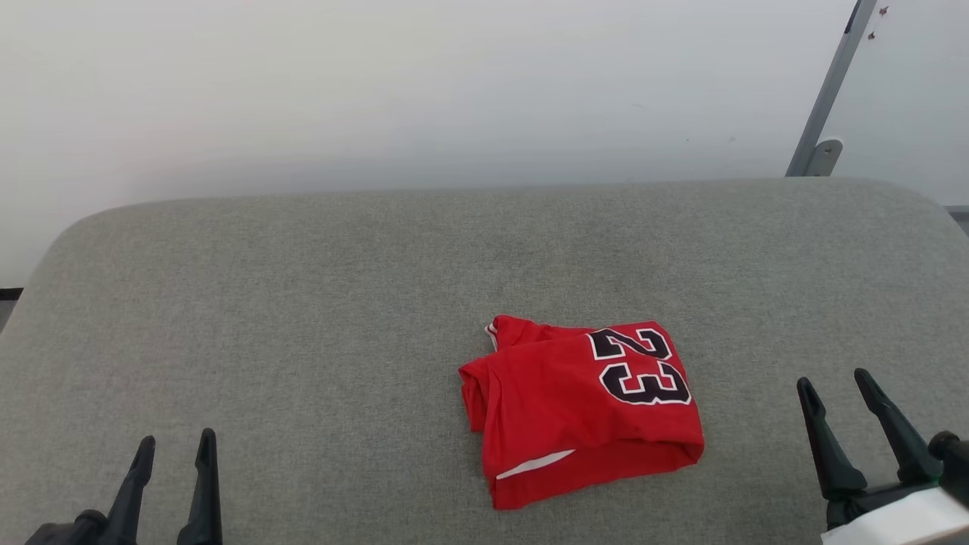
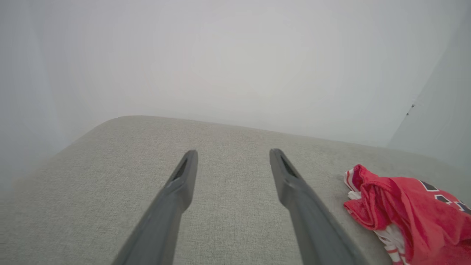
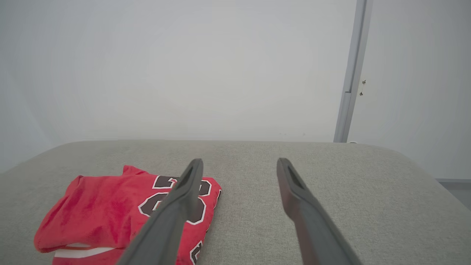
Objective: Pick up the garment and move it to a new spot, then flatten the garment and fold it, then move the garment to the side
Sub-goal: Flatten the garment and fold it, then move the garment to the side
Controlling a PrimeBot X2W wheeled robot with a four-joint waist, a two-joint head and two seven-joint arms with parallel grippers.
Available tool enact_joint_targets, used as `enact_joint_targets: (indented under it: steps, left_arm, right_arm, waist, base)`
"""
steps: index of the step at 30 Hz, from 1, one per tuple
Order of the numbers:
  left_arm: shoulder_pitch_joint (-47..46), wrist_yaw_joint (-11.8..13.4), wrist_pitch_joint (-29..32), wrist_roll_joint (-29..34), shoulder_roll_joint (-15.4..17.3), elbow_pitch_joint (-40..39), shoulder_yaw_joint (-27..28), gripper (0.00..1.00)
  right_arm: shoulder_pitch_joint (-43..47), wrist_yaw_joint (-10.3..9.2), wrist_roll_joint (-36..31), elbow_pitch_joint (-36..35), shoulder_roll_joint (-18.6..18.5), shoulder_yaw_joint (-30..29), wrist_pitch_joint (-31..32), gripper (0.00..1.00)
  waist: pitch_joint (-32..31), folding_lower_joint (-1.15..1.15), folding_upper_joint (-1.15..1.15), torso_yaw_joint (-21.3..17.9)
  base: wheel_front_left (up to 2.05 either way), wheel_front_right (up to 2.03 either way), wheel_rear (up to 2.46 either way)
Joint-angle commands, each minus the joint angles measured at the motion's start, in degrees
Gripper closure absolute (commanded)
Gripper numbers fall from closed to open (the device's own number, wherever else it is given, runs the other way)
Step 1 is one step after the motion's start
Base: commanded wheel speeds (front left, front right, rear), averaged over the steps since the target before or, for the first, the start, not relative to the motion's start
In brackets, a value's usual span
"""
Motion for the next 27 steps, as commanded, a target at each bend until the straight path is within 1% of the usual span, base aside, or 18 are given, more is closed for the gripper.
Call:
enact_joint_targets:
  steps: [1,5,9,27]
  left_arm:
    - [0.3,-0.2,-0.3,0.6,0.1,-0.1,0.3,0.0]
    - [0.4,-0.2,-0.3,1.6,0.0,-0.1,0.1,0.0]
    - [0.2,-0.2,-0.3,2.1,0.1,-0.2,-0.3,0.0]
    - [-1.1,-0.2,-0.3,3.7,0.9,-1.0,-2.1,0.0]
  right_arm:
    - [0.9,-0.02,-0.1,-0.3,0.5,-0.1,-0.3,0.0]
    - [1.9,-0.02,-1.1,-1.7,2.0,-1.9,-0.3,0.0]
    - [2.8,-0.02,-2.0,-2.5,2.6,-2.7,-0.3,0.0]
    - [4.1,-0.02,-3.2,-4.0,3.4,-4.7,-0.3,0.0]
  waist:
    - [-0.1,0.0,0.0,0.0]
    - [-0.2,0.0,0.0,-0.1]
    - [-0.2,0.0,0.0,-0.1]
    - [0.2,0.0,0.0,0.3]
  base:
    - [0.0,0.0,0.0]
    - [0.0,0.0,0.0]
    - [0.0,0.0,0.0]
    - [0.0,0.0,0.0]
